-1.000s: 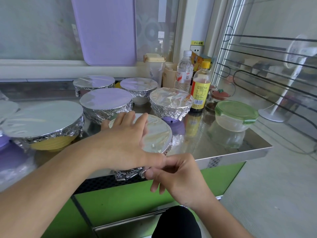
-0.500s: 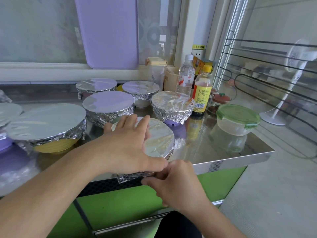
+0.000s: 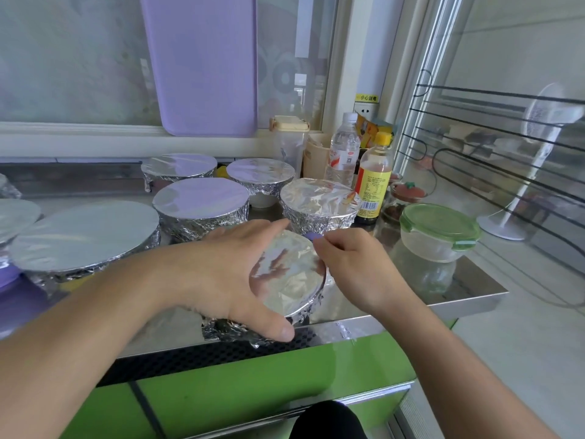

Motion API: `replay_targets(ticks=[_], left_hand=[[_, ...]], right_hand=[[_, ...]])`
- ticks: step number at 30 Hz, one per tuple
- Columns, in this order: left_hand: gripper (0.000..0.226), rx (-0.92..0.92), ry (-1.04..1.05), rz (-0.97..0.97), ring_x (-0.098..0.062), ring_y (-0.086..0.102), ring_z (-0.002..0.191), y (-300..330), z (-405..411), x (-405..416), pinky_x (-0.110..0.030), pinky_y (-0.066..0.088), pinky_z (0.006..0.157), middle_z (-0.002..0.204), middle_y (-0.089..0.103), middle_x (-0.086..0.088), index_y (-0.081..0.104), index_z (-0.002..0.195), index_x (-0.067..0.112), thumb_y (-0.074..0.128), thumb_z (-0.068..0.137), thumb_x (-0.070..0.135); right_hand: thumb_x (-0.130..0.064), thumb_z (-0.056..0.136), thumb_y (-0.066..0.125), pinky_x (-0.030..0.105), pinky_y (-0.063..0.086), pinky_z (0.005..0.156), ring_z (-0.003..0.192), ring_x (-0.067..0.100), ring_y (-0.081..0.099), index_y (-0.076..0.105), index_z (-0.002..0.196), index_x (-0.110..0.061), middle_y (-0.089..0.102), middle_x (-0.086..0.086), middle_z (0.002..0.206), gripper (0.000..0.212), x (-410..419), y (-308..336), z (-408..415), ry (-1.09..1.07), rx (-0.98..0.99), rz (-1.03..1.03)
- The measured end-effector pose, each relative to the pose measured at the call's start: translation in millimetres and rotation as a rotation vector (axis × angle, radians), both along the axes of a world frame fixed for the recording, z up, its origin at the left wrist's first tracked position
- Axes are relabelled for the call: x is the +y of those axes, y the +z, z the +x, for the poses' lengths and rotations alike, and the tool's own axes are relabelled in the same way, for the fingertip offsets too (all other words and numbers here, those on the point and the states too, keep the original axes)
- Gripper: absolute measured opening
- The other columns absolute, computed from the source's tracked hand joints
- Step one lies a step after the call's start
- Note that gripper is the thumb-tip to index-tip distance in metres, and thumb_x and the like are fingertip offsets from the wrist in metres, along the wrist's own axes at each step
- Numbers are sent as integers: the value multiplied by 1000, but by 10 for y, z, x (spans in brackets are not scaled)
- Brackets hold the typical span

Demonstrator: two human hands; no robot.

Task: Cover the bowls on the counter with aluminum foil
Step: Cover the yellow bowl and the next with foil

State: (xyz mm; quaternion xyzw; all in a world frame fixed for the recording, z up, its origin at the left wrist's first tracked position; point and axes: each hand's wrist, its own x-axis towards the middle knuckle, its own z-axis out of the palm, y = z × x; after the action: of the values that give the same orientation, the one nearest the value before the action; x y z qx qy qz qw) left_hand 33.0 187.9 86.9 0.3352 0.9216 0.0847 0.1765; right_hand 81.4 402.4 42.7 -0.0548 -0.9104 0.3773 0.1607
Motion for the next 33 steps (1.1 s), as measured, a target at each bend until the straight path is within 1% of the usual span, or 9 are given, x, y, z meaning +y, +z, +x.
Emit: replay_targets(ticks=[4, 9, 12, 16, 19, 21, 24, 30, 33], left_hand=[[153, 47, 106, -41, -8, -20, 157, -19, 82, 19, -38, 1, 130, 170, -24, 18, -28, 158, 41, 55, 47, 105], [160, 77, 139, -16, -10, -15, 159, -142, 58, 115, -49, 13, 129, 172, -13, 14, -20, 162, 34, 42, 37, 112], [152, 86, 65, -8, -9, -4, 158, -130, -14, 129, -47, 17, 128, 168, -5, 21, -16, 161, 38, 49, 43, 108], [144, 26, -26, 15, -7, -2, 157, -37, -97, 104, -38, 12, 129, 163, -5, 31, -14, 161, 44, 72, 56, 93], [145, 16, -19, 8, -8, -7, 158, 9, -62, 93, -38, 9, 129, 167, -11, 29, -18, 160, 45, 74, 58, 90], [147, 55, 42, -27, -10, -13, 158, -26, -16, 121, -38, 4, 129, 171, -13, 18, -22, 161, 39, 65, 57, 97], [154, 93, 102, -29, -12, -9, 159, -110, 28, 159, -45, 8, 129, 172, -5, 10, -20, 162, 33, 54, 50, 106], [151, 11, 1, 27, -5, 0, 157, -60, -110, 60, -41, 17, 129, 166, -8, 28, -18, 159, 46, 69, 48, 98], [150, -15, -32, 26, -4, -5, 157, 2, -115, 23, -40, 12, 130, 165, -14, 32, -20, 157, 51, 76, 49, 92]], right_hand=[[-24, 100, 51, 30, 28, 49, 51, 14, 36, 57, 69, -2, 45, -4, 50, 39, 10, -85, -15, 3, -11, 34], [-22, 98, 51, 26, 22, 43, 48, 14, 27, 60, 74, 6, 36, -3, 47, 38, 11, -79, 50, 12, -46, 33], [-21, 93, 53, 32, 22, 51, 55, 18, 28, 51, 67, 3, 37, 1, 53, 36, 80, 5, 68, -44, -74, 10], [-33, 99, 53, 34, 24, 53, 55, 20, 31, 37, 56, -13, 36, -3, 49, 50, 96, 92, -85, -100, -43, 43], [-26, 100, 51, 33, 27, 52, 53, 14, 33, 41, 57, -13, 40, -4, 51, 46, 113, 21, -196, -8, -69, 33], [-24, 100, 50, 31, 28, 52, 53, 14, 33, 44, 61, -8, 41, -4, 53, 42, 140, -22, -225, 13, -70, 11], [-24, 102, 48, 23, 25, 44, 46, 10, 30, 45, 61, -9, 39, -8, 47, 44, 129, -40, -210, 29, -69, 20], [-23, 101, 51, 31, 23, 52, 51, 16, 28, 42, 61, -15, 34, -3, 52, 42, 179, 4, -151, 33, -121, -11], [-30, 103, 51, 34, 25, 56, 55, 17, 32, 47, 67, -2, 38, -2, 55, 46, 172, 3, -183, 28, -94, 1]])
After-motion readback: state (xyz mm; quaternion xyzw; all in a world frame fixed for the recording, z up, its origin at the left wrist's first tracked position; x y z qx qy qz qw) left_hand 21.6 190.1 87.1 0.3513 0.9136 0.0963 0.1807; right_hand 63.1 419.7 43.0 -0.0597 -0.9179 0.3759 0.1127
